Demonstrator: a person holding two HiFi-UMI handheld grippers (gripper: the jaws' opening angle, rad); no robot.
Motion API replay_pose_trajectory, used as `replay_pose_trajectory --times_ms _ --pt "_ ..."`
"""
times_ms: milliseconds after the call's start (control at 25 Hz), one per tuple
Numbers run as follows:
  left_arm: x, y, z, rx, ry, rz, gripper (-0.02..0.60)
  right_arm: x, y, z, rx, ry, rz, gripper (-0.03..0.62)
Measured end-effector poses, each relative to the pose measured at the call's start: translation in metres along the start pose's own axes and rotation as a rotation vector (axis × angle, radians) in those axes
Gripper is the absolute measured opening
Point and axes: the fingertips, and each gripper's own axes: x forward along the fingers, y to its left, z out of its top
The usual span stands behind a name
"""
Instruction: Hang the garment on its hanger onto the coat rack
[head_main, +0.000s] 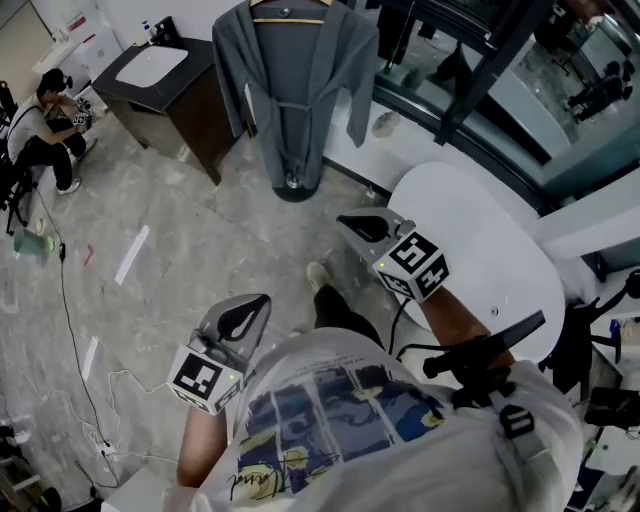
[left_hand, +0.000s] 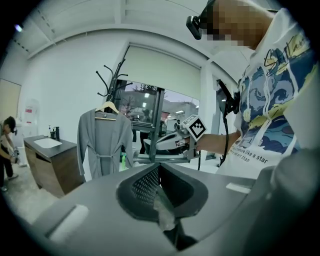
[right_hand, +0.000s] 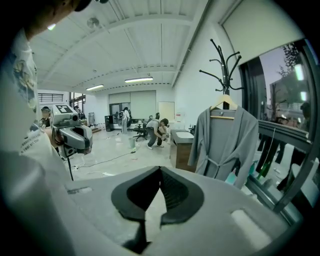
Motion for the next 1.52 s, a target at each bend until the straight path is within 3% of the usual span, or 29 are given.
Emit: replay_pose_trajectory --times_ms 280,680,1520 --pt "-0.013 -0.013 -0.012 -0.001 0.034 -0.014 0.003 -0.009 0.055 0.001 -0.050 -0.009 0.062 0.003" --pt "-0.023 -0.016 -0.029 -0.008 0.057 -0.001 0.003 -0.006 0.094 0.002 -0.083 0.001 0.145 0.003" --pt "-0.009 -0.005 -0.029 -0.027 0.070 -0.012 0.003 0.004 0.097 0.010 -0.145 0.004 0.181 0.002"
